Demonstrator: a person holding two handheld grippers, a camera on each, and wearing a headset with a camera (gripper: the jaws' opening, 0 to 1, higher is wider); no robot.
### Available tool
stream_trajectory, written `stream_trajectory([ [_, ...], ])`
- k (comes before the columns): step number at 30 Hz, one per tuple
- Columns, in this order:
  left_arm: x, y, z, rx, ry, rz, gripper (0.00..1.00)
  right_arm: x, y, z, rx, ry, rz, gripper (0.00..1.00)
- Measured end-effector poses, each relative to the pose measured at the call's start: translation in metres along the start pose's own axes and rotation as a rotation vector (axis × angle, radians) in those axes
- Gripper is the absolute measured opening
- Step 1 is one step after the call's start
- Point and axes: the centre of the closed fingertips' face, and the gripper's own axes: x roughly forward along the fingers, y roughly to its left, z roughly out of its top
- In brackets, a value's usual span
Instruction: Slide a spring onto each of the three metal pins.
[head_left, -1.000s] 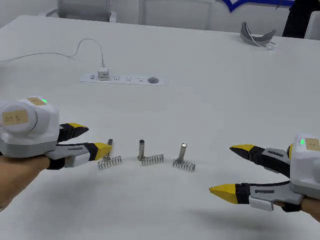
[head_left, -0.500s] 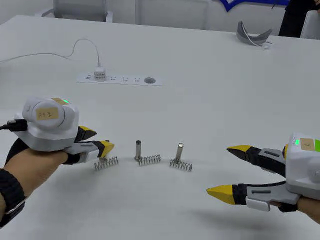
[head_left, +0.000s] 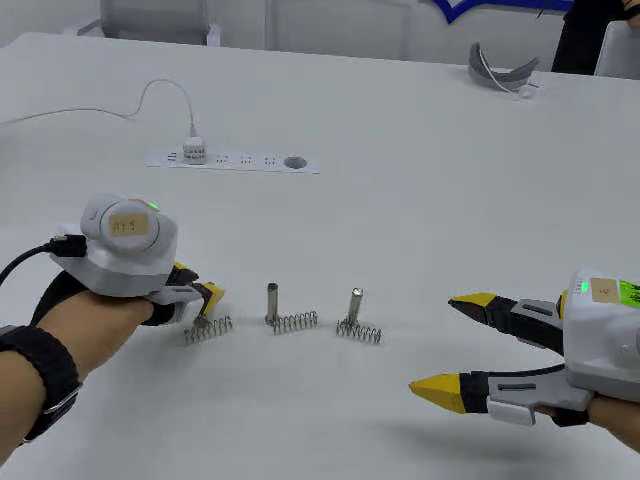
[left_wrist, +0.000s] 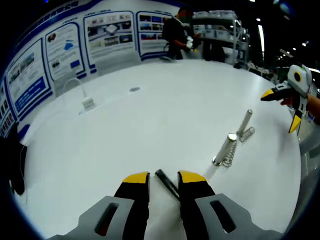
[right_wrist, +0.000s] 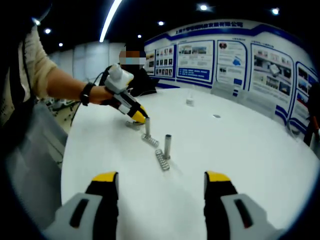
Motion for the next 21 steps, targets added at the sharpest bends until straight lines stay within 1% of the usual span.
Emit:
stream_trajectory([
  [4,0.0021,-0.0009,-0.0036,0.004,0.02,0.004,0.2,-0.0004,-0.0012,-0.001,0.003,0.001,-0.003,0.71],
  [9,0.0035,0.0003,-0.0046,0.004,0.032,0.011,0.18,0.0005,-0.0008,-0.0025,0.003,0.008,-0.002,0.71],
  [21,0.0038,0.0012,-0.0007,0.019,0.036,0.015,0.13,0.0002,-0.0013,-0.0038,0.007,0.012,-0.003,0.71],
])
